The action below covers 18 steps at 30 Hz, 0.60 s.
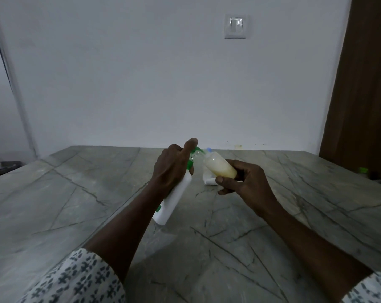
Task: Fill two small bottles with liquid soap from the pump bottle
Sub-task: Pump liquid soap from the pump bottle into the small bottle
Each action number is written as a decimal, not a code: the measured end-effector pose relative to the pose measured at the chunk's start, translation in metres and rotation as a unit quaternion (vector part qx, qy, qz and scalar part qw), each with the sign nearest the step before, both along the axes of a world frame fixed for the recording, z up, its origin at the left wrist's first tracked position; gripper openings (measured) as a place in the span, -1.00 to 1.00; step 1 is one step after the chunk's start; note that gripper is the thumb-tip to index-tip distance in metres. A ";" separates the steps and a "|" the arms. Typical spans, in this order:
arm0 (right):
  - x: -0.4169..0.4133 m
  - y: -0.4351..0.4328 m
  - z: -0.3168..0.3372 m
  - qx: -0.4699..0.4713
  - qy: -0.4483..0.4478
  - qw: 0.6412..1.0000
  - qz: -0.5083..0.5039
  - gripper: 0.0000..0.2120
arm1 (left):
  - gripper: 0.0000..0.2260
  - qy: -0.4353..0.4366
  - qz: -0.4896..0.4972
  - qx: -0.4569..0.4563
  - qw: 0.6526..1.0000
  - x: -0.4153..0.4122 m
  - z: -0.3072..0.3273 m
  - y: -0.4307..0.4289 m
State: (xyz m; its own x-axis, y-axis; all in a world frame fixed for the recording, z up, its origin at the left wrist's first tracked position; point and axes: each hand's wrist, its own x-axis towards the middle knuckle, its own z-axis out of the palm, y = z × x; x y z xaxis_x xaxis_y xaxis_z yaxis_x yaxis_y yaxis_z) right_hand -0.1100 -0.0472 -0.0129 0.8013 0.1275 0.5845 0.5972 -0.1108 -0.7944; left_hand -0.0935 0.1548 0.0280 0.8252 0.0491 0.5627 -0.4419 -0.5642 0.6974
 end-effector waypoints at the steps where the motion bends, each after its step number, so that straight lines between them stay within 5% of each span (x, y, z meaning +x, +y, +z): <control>1: 0.000 0.000 -0.001 0.000 0.001 1.000 0.001 -0.56 | -0.28 0.002 -0.004 0.001 1.000 0.001 0.000 0.000; 5: 0.000 0.002 -0.003 0.001 0.005 1.000 0.007 -0.55 | -0.27 0.002 0.008 -0.004 1.000 0.006 0.000 0.000; 11: 0.000 0.004 -0.006 -0.012 0.003 1.000 0.011 -0.53 | -0.54 -0.014 0.019 0.040 0.999 0.001 0.001 -0.001; 18: 0.003 0.005 -0.007 0.003 0.012 1.000 0.011 -0.52 | -0.32 -0.002 -0.050 -0.034 0.998 0.006 -0.003 0.003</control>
